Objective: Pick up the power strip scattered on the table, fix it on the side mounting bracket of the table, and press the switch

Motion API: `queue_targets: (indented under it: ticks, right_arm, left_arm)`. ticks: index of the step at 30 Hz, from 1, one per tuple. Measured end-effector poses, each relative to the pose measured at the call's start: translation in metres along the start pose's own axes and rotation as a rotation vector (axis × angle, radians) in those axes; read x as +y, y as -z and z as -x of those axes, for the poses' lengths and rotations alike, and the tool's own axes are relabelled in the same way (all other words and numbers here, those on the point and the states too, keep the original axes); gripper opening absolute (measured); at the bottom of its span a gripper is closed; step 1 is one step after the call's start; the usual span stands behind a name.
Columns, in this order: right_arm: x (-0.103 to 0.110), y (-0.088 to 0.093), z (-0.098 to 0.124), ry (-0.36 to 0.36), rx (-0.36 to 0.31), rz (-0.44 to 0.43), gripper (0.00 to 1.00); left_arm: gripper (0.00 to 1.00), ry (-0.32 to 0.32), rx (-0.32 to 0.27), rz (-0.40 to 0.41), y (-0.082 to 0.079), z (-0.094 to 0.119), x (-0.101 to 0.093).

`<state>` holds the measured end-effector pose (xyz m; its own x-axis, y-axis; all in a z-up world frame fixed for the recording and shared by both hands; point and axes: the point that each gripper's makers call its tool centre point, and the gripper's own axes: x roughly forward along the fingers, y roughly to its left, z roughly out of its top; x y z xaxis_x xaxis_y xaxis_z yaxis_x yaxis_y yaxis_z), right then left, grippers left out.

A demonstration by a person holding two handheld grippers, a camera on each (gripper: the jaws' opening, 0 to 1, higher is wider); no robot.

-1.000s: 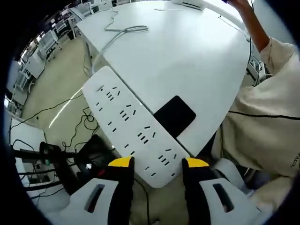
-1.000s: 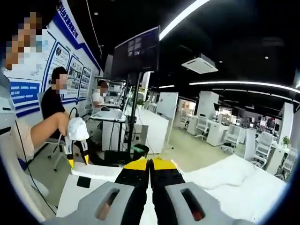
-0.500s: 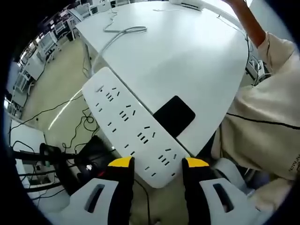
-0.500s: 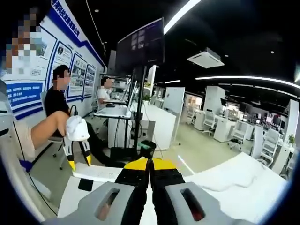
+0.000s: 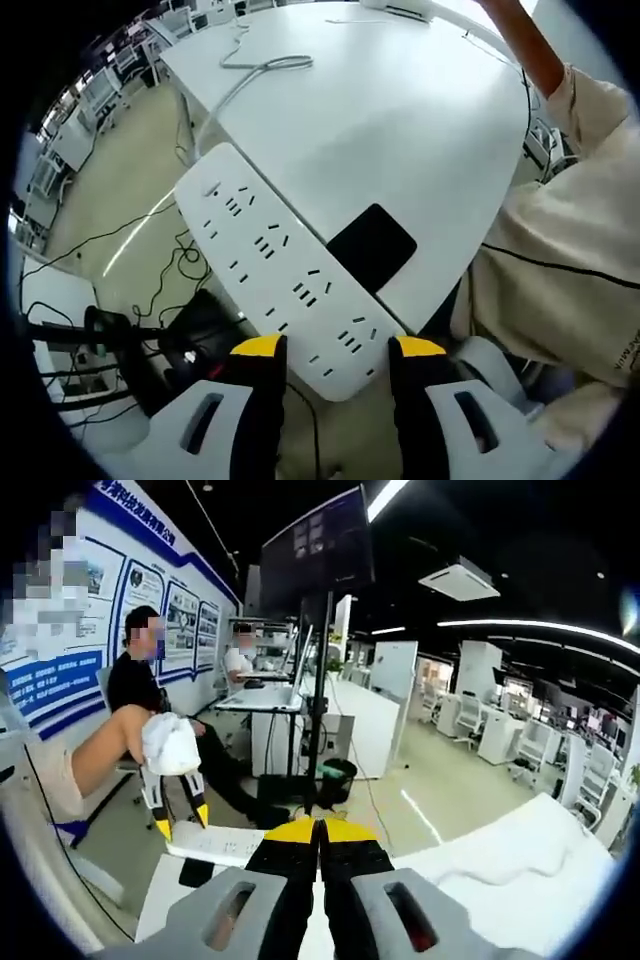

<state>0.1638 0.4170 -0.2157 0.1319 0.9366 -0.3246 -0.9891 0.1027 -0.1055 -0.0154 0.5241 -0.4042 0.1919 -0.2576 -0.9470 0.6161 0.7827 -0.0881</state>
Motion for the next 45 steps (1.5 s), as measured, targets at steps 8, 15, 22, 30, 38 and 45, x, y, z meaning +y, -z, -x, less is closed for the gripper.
queue_targets:
  ticks: [8, 15, 22, 30, 38, 45]
  right_arm:
    - [0.01, 0.007, -0.025, -0.051, 0.064, -0.025, 0.0]
    - [0.018, 0.012, -0.045, -0.081, 0.106, -0.018, 0.0]
    - [0.027, 0.019, -0.073, -0.115, 0.163, -0.005, 0.0]
    - [0.035, 0.03, -0.094, -0.146, 0.217, 0.017, 0.0]
    - [0.043, 0.047, -0.116, -0.182, 0.279, 0.03, 0.0]
    - [0.051, 0.058, -0.132, -0.207, 0.311, 0.023, 0.0]
  left_arm:
    - [0.45, 0.001, -0.022, -0.001, 0.001, 0.0, 0.0]
    - [0.45, 0.001, -0.033, 0.004, 0.001, 0.0, 0.0]
    - [0.45, 0.0, -0.037, 0.004, 0.0, 0.0, 0.0]
    - [0.45, 0.003, -0.033, 0.002, 0.0, 0.0, 0.001]
    - [0.45, 0.003, -0.028, 0.003, 0.0, 0.0, 0.0]
    - [0.45, 0.006, -0.029, 0.001, 0.0, 0.0, 0.0]
